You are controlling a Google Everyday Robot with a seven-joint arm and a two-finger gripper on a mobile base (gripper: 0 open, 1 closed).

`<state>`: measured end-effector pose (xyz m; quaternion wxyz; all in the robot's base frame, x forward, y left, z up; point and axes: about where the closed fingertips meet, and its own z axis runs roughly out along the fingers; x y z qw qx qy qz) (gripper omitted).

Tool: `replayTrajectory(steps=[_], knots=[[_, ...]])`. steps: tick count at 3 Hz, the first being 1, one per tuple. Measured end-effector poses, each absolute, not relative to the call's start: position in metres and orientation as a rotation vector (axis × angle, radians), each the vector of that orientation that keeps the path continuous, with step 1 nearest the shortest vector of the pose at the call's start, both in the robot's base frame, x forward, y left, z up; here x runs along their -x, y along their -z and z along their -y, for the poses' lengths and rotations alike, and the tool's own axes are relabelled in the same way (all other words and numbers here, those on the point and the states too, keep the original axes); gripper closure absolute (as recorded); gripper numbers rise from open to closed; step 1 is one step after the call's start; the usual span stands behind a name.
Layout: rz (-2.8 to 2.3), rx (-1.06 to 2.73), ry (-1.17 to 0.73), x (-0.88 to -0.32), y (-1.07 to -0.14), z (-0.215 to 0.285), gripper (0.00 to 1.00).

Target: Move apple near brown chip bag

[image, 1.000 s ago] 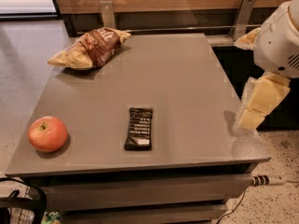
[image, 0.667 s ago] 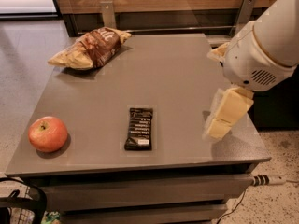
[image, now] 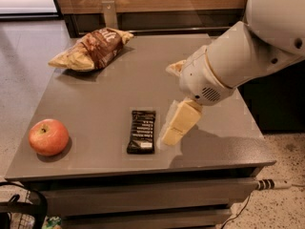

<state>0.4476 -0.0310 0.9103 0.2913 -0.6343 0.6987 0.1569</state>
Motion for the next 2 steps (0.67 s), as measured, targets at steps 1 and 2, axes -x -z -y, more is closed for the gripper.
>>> replayTrajectory(steps=[1,2], knots=[[-1.863,1.691,-0.418,-0.448,-0.91,0.031,0.0],[-1.806,1.696,-0.429,-0.438,-0.914,0.009,0.0]])
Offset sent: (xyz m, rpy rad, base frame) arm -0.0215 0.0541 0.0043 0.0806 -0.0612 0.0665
